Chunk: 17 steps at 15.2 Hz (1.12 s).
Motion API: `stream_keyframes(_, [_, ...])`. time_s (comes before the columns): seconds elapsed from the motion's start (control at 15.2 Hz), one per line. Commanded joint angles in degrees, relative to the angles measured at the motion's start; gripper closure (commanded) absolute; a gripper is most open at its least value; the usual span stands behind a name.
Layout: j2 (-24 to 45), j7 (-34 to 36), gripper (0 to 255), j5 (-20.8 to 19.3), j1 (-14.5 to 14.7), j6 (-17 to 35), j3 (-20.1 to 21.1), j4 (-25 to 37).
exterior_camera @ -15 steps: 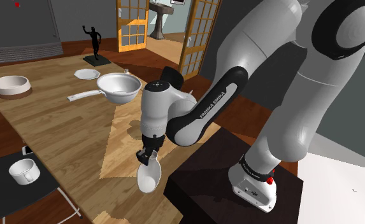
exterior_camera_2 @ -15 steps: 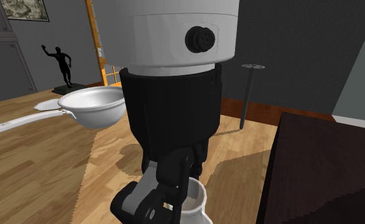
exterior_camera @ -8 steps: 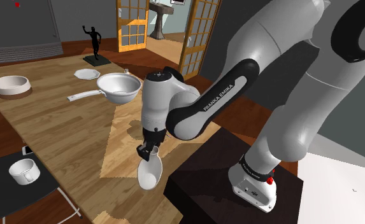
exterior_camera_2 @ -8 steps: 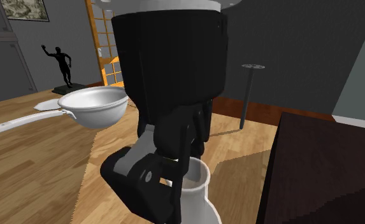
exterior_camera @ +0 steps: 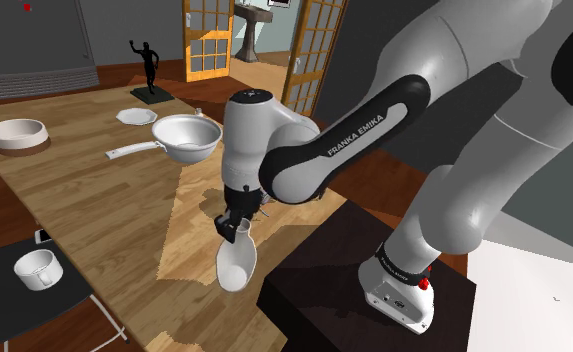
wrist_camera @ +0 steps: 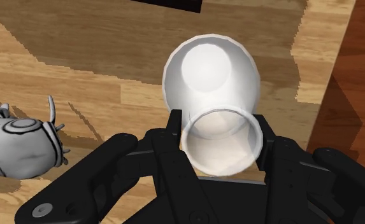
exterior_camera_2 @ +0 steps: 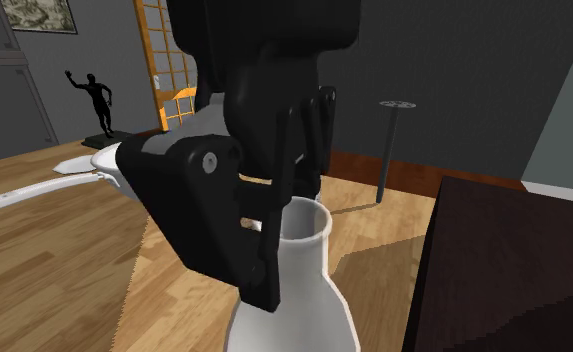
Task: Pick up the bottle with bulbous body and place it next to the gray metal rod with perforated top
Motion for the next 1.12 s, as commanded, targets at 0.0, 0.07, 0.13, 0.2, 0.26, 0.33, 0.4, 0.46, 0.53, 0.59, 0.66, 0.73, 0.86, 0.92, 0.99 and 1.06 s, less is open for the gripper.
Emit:
stream_keyframes(0.0, [-2.0,-0.9,255,1.2,0.2,-1.9,-0.2,0.1])
stream_keyframes(0.07, [-2.7,-1.2,255,1.6,0.2,-2.8,-0.3,0.4])
stream_keyframes(0.13, [-3.4,-1.5,255,2.0,0.3,-3.7,-0.4,0.6])
stream_keyframes(0.2, [-4.0,-1.7,255,2.3,0.4,-4.6,-0.5,0.9])
stream_keyframes(0.26, [-4.7,-1.9,255,2.6,0.4,-5.5,-0.6,1.2])
stream_keyframes(0.33, [-5.3,-2.2,255,2.9,0.5,-6.4,-0.7,1.5])
stream_keyframes(0.4, [-6.0,-2.4,255,3.1,0.6,-7.3,-0.8,1.8])
stream_keyframes(0.46, [-6.6,-2.5,255,3.3,0.6,-8.2,-0.9,2.1])
stream_keyframes(0.53, [-7.1,-2.7,255,3.6,0.7,-9.0,-1.1,2.4])
stream_keyframes(0.59, [-7.7,-2.9,255,3.8,0.7,-9.9,-1.2,2.8])
stream_keyframes(0.66, [-8.3,-3.0,255,3.9,0.8,-10.8,-1.3,3.1])
stream_keyframes(0.73, [-8.8,-3.2,255,4.1,0.8,-11.7,-1.4,3.5])
stream_keyframes(0.86, [-9.8,-3.4,255,4.4,0.9,-13.4,-1.7,4.3])
stream_keyframes(0.92, [-10.3,-3.6,255,4.5,0.9,-14.3,-1.8,4.7])
stream_keyframes(0.99, [-10.8,-3.7,255,4.6,1.0,-15.1,-2.0,5.1])
stream_keyframes(1.06, [-11.2,-3.8,255,4.7,1.0,-16.0,-2.1,5.5])
